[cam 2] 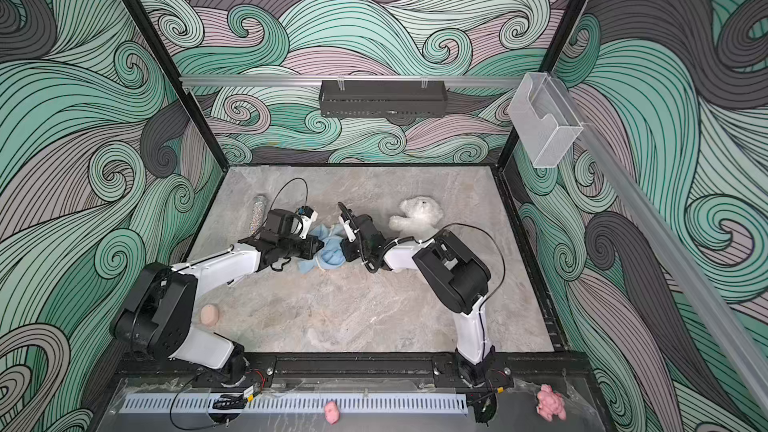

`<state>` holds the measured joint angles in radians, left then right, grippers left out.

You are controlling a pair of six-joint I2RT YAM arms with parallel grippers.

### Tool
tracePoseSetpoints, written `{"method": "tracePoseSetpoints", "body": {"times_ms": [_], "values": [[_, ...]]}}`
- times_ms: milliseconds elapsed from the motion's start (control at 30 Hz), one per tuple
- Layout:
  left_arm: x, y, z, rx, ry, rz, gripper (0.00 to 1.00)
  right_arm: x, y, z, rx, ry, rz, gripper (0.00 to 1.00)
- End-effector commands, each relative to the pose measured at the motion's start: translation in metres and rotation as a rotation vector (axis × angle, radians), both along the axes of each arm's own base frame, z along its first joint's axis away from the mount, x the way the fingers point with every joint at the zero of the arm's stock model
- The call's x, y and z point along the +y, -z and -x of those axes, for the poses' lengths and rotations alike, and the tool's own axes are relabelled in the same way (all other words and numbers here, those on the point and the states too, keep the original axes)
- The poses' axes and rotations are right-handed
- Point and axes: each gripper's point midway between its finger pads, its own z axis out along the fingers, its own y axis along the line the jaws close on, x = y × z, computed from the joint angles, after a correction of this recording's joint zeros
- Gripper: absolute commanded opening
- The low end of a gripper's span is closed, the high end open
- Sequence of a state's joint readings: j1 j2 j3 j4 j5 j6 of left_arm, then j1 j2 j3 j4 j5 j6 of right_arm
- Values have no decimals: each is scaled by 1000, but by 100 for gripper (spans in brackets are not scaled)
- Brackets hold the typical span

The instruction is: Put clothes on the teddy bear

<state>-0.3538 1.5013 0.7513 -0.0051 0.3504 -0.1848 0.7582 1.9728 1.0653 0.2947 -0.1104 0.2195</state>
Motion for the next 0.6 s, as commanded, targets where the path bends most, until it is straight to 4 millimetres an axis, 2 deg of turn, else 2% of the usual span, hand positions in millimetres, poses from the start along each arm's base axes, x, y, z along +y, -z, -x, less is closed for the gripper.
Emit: {"method": "tracePoseSetpoints", "body": {"times_ms": [0, 100, 133, 400, 567], "values": [[-4, 4, 3, 3, 47, 5, 0, 9, -13, -1, 5, 1, -53, 13], [-4, 9, 5, 11, 50, 4, 0, 7, -20, 0, 28, 38, -83, 1], [-5, 9, 5, 10, 53, 4, 0, 7, -22, 1, 39, 48, -92, 0], [-9, 17, 6, 24, 74, -17, 22, 10, -35, 7, 117, 85, -179, 0], [-11, 22, 5, 33, 78, -32, 28, 12, -37, 9, 138, 87, -201, 0]]}}
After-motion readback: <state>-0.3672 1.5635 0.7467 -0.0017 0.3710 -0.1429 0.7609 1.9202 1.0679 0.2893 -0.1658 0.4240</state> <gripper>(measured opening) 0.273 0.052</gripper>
